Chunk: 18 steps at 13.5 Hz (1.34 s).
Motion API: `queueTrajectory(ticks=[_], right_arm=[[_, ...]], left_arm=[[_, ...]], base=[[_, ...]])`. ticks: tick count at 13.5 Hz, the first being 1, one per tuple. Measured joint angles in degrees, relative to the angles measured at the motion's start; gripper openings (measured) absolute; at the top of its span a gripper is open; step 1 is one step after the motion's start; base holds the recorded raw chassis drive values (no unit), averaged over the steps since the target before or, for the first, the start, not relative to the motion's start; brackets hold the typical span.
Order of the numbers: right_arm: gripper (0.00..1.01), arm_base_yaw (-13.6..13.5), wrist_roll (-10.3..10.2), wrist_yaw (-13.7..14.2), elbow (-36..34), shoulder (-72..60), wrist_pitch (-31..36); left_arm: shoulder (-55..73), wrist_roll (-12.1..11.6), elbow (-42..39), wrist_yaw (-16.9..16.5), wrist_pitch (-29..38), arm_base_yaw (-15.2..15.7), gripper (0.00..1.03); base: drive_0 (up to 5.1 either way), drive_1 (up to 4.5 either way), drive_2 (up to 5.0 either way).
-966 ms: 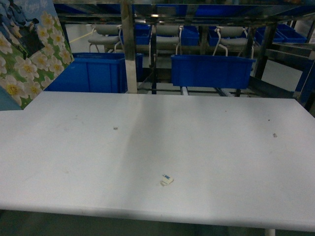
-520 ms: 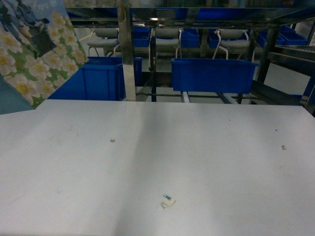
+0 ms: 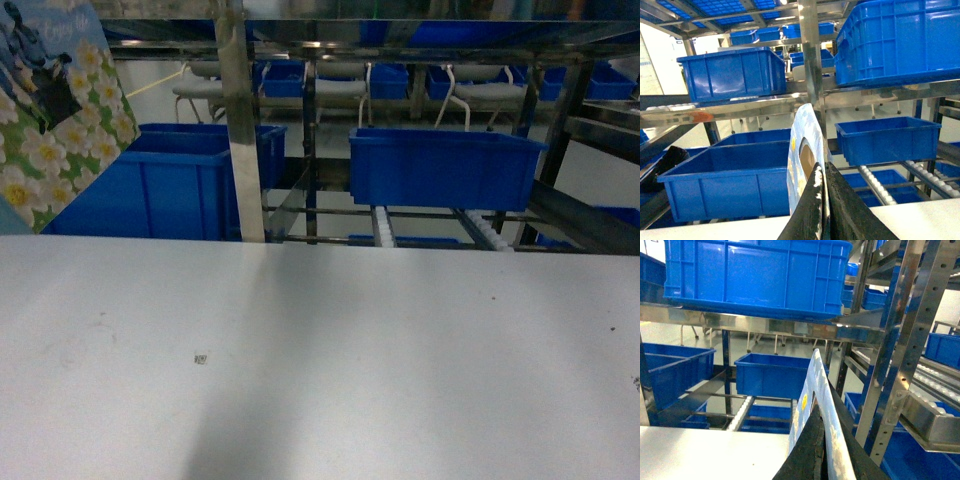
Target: Move flower gift bag to table near conveyor
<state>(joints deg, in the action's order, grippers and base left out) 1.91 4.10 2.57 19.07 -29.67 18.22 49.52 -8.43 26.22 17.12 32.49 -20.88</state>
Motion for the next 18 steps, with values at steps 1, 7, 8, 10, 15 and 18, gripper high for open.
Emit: queueTrajectory(ticks=[1,7,8,10,15,18], right_arm=[[0.02,0.0,0.0,0.0,-0.1,0.3,0.5],[0.02,0.0,0.0,-0.1,-0.1,0.5,0.5],[0.02,0.0,0.0,-0.5,-0.1,0.5,0.4],[0.02,0.0,0.0,-0.4,-0.1,0.5,0.3],[0.02,0.6,0.1,-3.7,-4.6,-11.8,16.6],[0.02,-1.2,0.7,-4.0,-6.8,-27.1,34.2]], left_arm=[[-0.1,0.0,0.0,0.0,0.4,0.0,0.02],[-0.4,0.0,0.0,0.0,0.3,-0.1,0.02],[-0.3,0.0,-0.1,0.7,0.2,0.4,0.02],[-0.4,0.0,-0.1,0.0,0.3,-0.2,0.02],[-0.4,0.0,-0.1,0.0,0.3,-0.1,0.02],[-0.4,0.0,-0.1,0.0,0.3,-0.1,0.02]], base=[[0.0,0.0,0.0],[-2.3,1.99,0.5],[0.0,0.0,0.0],[0.0,0.0,0.0],[0.0,0.0,0.0],[0.0,0.0,0.0]])
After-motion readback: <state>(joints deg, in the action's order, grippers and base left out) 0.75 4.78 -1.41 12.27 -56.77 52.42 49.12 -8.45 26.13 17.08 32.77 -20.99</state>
